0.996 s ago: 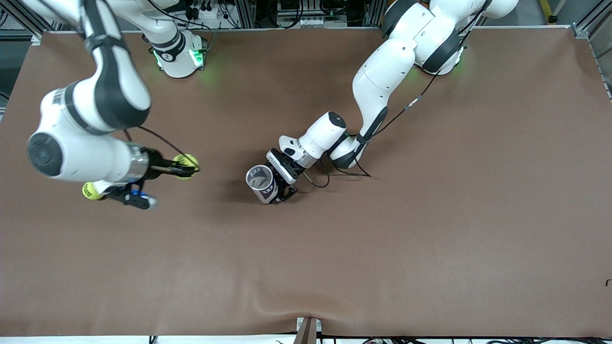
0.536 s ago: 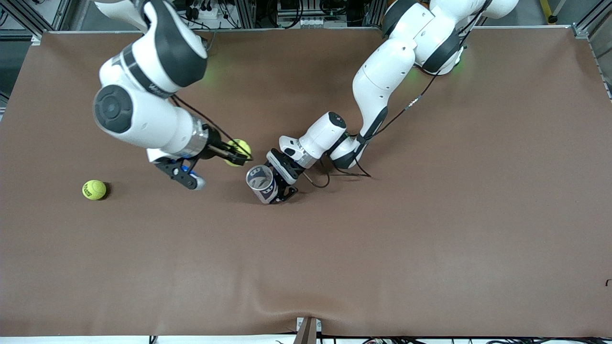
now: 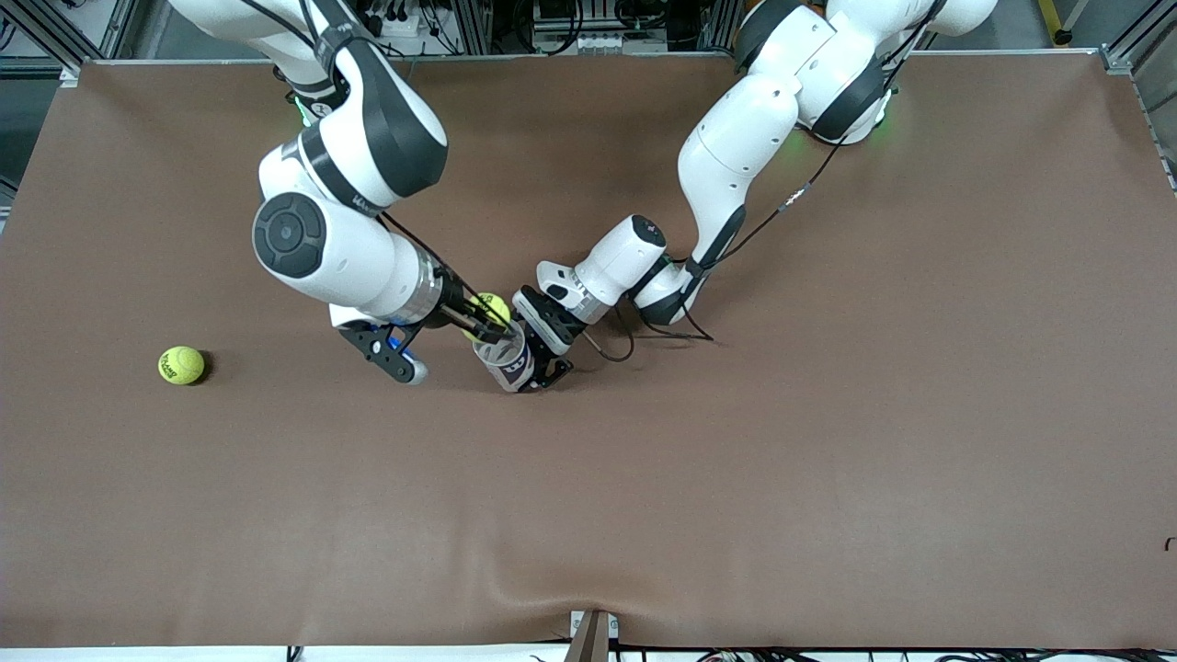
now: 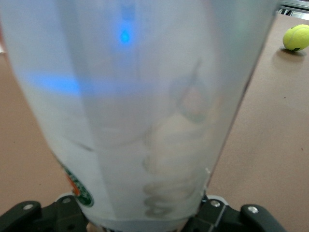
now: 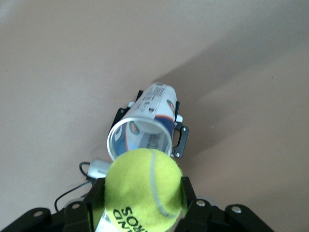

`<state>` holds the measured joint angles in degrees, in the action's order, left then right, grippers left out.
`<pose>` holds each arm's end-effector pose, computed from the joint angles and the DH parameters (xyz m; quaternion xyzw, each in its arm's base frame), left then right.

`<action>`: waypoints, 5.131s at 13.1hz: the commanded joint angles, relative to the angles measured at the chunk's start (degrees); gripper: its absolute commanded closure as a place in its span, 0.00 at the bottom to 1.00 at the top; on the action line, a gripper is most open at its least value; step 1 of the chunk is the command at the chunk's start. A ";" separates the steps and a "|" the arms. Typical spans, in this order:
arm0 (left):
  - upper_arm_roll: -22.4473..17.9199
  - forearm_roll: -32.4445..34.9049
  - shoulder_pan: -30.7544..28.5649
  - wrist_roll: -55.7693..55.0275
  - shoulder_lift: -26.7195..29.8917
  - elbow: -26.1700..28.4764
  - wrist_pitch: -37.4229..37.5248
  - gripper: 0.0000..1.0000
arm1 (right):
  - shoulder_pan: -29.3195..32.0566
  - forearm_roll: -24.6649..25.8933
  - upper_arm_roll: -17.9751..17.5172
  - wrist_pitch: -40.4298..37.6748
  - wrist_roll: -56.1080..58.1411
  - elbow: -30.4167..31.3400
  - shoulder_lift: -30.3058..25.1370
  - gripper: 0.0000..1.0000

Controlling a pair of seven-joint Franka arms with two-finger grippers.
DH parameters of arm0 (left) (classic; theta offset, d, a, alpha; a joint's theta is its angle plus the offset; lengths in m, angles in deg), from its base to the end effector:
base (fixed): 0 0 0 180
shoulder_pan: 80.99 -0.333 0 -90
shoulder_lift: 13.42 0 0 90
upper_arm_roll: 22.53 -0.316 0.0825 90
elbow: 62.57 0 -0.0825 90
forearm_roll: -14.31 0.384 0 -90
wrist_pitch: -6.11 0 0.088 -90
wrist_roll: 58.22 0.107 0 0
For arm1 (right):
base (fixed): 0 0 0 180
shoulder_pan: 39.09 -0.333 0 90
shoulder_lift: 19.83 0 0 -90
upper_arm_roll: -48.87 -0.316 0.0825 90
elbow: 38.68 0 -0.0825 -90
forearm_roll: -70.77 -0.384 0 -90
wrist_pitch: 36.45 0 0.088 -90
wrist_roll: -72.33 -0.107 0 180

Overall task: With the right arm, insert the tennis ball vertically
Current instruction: 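Carry the ball over the tube opening with the right gripper, then release the ball into the tube and withdraw the right gripper, then grasp the second tennis ball with the right gripper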

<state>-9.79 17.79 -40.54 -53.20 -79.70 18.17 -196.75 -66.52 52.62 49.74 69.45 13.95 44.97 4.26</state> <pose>0.4826 -0.5636 0.1326 0.8001 -0.3590 0.4133 0.2453 0.5973 0.3278 0.4432 -0.9377 0.3141 0.1115 0.0984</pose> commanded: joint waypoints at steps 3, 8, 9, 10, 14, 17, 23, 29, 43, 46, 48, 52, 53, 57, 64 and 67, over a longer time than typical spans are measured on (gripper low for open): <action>-0.34 -0.49 0.42 0.70 0.10 -0.41 -0.78 0.24 | -0.17 1.00 -0.35 2.64 -1.39 -0.59 1.40 0.87; -0.34 -0.49 0.42 0.70 0.10 -0.50 -0.69 0.24 | -0.60 1.44 -0.35 2.82 -1.57 -0.50 2.36 0.81; -0.34 -0.49 0.42 0.70 0.10 -0.41 -0.78 0.24 | -0.69 1.44 -0.35 2.99 -1.74 -0.50 2.54 0.81; -0.34 -0.49 0.42 0.70 0.01 -0.41 -0.69 0.24 | -1.13 1.53 -0.35 4.13 -2.79 -0.50 3.06 0.77; -0.34 -0.49 0.42 0.70 0.10 -0.41 -0.78 0.24 | -1.39 1.53 -0.35 4.93 -3.59 -0.50 3.86 0.00; -0.34 -0.40 0.33 0.70 0.01 -0.41 -0.78 0.24 | -0.87 1.44 -0.44 4.05 -3.24 -1.02 3.25 0.00; -0.34 -0.40 0.42 0.70 -0.08 -0.41 -0.78 0.24 | 7.81 2.58 0.00 -15.52 6.10 -10.43 1.23 0.00; -0.34 -0.40 0.42 0.70 -0.25 -0.41 -0.78 0.24 | 26.18 10.21 0.17 -19.95 45.57 -3.77 0.61 0.00; -0.34 -0.40 0.51 0.79 -0.34 -0.32 -0.69 0.24 | 44.92 20.08 1.67 12.40 85.00 13.74 7.54 0.00; -0.34 -0.40 0.77 0.79 -0.34 -0.32 -0.78 0.24 | 45.10 20.08 1.67 13.80 85.09 15.84 7.90 0.00; -0.34 -0.49 0.77 0.79 -0.34 -0.41 -0.69 0.24 | 45.36 20.08 1.67 14.86 85.70 16.29 7.99 0.00; -0.34 -0.40 0.77 0.79 -0.34 -0.32 -0.78 0.24 | 45.54 20.16 1.93 20.91 86.50 21.11 7.99 0.00; -0.34 -0.49 0.77 0.79 -0.25 -0.24 -0.78 0.24 | 45.63 20.16 1.93 21.27 86.50 21.38 7.99 0.00; -0.34 -0.40 0.68 0.79 -0.08 -0.24 -0.78 0.24 | 46.15 20.16 1.93 21.89 87.02 21.65 8.43 0.09; -0.34 -0.40 0.68 0.79 -0.08 -0.06 -0.78 0.24 | 46.68 19.12 1.85 19.71 89.58 20.86 8.08 0.92; -0.34 -0.40 0.77 0.79 0.01 -0.15 -0.78 0.24 | 44.23 16.31 1.67 7.61 86.26 12.81 7.55 0.94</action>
<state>-9.88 17.79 -40.27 -53.20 -79.72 18.42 -196.81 -21.47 70.94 52.10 84.11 101.81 62.77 12.86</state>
